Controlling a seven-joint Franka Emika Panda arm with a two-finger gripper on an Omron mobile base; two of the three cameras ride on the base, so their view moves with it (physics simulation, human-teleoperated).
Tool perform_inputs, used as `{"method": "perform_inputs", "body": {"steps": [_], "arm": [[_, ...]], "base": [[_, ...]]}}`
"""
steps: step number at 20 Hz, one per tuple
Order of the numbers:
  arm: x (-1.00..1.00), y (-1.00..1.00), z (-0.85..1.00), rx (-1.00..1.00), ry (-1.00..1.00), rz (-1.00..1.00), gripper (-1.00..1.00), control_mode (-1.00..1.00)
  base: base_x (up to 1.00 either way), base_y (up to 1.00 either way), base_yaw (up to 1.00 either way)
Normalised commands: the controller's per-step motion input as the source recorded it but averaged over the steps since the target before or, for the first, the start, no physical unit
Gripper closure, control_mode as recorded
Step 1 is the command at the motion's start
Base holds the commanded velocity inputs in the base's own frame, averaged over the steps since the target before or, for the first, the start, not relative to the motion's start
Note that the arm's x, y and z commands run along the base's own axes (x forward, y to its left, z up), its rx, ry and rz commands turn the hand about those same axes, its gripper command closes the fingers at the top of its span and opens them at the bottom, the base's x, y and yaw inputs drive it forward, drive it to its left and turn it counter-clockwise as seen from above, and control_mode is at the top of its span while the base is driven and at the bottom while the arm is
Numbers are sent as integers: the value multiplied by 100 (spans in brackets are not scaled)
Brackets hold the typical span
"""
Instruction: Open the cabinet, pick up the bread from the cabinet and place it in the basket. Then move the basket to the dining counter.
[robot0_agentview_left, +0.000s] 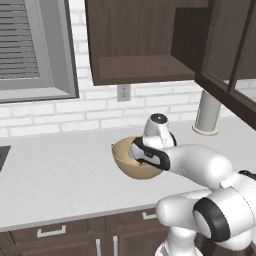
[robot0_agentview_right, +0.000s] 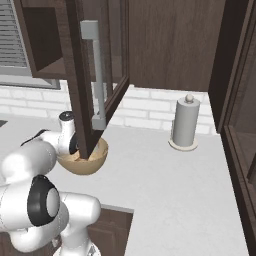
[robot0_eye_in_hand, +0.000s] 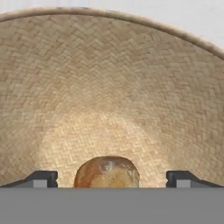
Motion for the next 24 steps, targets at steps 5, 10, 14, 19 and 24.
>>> {"method": "perform_inputs", "body": {"steps": [5,10,14,19,24], "arm": [[-59,35,79,-1,0,0,-100,-100],[-77,60,11,-7,0,2,-100,-100],[-9,52,-23,-20,3,8,-100,-100],[24,12,-35,-21,4,8,-100,-100],[47,0,-34,-15,6,7,-100,-100]], "base": [[0,0,0],[0,0,0],[0,0,0],[0,0,0],[0,0,0]]}}
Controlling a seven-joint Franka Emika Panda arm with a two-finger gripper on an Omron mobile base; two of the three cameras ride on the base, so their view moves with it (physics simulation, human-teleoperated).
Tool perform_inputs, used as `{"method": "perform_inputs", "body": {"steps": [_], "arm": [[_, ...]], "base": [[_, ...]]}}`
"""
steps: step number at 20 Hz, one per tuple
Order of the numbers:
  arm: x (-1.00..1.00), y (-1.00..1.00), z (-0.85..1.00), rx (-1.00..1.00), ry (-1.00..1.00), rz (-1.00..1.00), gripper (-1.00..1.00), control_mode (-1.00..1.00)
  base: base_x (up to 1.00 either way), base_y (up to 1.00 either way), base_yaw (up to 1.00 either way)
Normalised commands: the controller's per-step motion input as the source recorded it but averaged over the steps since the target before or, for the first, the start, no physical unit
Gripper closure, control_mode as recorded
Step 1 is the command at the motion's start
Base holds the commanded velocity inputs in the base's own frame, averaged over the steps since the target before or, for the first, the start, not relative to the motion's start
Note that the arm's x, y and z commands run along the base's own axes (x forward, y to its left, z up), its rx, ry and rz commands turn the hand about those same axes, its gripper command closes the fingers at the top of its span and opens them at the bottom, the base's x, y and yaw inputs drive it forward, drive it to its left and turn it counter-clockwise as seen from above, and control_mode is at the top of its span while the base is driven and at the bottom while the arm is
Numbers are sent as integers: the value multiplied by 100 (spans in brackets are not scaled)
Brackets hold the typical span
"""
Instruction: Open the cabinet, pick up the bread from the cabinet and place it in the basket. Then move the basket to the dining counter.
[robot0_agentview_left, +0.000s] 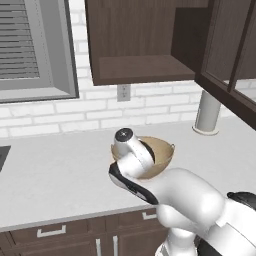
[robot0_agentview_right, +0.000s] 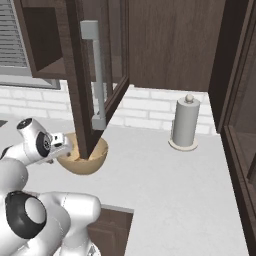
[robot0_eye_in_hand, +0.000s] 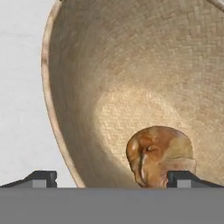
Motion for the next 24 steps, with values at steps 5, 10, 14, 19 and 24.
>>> {"method": "perform_inputs", "body": {"steps": [5,10,14,19,24], "arm": [[33,0,-39,-11,9,7,-100,-100],[2,-3,-46,-6,11,7,100,-100],[-3,-23,-57,-2,8,5,100,-100],[-12,-48,-59,0,3,4,100,-100],[-13,-16,-11,0,-1,0,100,-100]], "base": [[0,0,0],[0,0,0],[0,0,0],[0,0,0],[0,0,0]]}}
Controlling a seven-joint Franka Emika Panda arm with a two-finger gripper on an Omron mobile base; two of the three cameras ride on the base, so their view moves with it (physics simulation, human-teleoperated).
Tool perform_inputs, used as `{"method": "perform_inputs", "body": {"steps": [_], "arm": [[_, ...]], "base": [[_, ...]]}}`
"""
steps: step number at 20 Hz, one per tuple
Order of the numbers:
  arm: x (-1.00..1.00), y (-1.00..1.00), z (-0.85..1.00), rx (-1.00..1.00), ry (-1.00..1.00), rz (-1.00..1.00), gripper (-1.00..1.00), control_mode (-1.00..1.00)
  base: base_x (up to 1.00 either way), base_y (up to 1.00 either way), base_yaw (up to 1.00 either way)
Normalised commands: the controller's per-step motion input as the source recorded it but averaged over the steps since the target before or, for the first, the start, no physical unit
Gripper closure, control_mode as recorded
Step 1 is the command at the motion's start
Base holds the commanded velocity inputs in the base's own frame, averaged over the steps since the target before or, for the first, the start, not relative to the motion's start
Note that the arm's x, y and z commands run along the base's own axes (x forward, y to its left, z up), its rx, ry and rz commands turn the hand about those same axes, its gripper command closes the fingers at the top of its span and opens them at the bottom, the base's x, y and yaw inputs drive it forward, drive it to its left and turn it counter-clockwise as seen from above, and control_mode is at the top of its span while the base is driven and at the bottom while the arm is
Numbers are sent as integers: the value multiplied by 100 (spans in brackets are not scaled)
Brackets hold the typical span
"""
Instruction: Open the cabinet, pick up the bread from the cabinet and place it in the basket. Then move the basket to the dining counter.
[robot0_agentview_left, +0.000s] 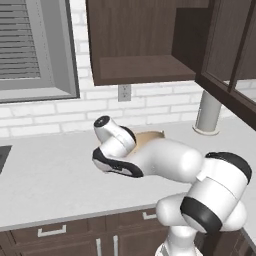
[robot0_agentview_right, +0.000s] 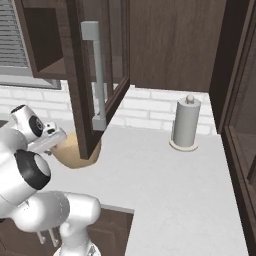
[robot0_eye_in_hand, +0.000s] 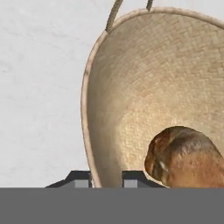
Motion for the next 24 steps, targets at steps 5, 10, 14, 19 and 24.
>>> {"method": "perform_inputs", "body": {"steps": [5,10,14,19,24], "arm": [[-65,-6,48,0,-22,3,100,-100],[-92,0,99,0,-38,10,100,-100],[-78,0,100,0,-29,12,100,-100],[-58,-9,100,0,-14,13,100,-100],[-29,-16,92,0,1,12,100,-100]], "base": [[0,0,0],[0,0,0],[0,0,0],[0,0,0],[0,0,0]]}}
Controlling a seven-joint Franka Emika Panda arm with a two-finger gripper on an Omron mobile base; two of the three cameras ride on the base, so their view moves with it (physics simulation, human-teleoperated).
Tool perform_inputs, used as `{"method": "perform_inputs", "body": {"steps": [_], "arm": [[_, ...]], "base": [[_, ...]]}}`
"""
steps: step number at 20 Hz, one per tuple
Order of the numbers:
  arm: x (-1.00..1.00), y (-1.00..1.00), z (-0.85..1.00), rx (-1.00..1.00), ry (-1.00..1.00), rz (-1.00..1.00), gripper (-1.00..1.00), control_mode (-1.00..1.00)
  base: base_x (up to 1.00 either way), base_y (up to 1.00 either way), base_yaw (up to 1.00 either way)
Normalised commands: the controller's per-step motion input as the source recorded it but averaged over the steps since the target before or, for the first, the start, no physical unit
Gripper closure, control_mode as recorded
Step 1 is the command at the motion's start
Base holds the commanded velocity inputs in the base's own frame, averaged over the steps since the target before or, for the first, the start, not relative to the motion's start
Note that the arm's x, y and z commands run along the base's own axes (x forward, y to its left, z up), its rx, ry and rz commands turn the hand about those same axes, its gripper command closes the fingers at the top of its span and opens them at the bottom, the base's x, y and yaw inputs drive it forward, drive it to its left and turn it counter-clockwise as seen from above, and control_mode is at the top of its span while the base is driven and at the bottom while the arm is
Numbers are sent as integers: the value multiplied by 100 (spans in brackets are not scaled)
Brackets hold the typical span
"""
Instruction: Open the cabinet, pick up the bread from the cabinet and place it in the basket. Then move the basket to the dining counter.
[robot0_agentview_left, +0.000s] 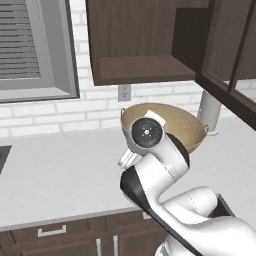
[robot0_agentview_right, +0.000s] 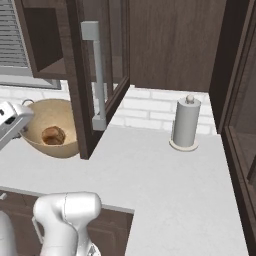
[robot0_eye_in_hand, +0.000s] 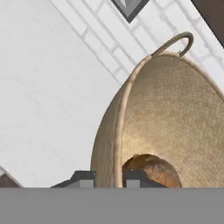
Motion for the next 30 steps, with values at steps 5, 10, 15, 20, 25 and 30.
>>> {"method": "perform_inputs", "body": {"steps": [5,10,15,20,25,30], "arm": [[-28,-9,54,-1,3,7,100,-100],[-38,0,-4,-6,0,5,100,-100],[-8,0,-17,-2,3,0,100,-100],[0,0,0,0,4,0,100,100],[0,0,0,0,0,0,100,100],[0,0,0,0,0,0,100,100]], "base": [[0,0,0],[0,0,0],[0,0,0],[0,0,0],[-43,11,5],[-51,46,31]]}}
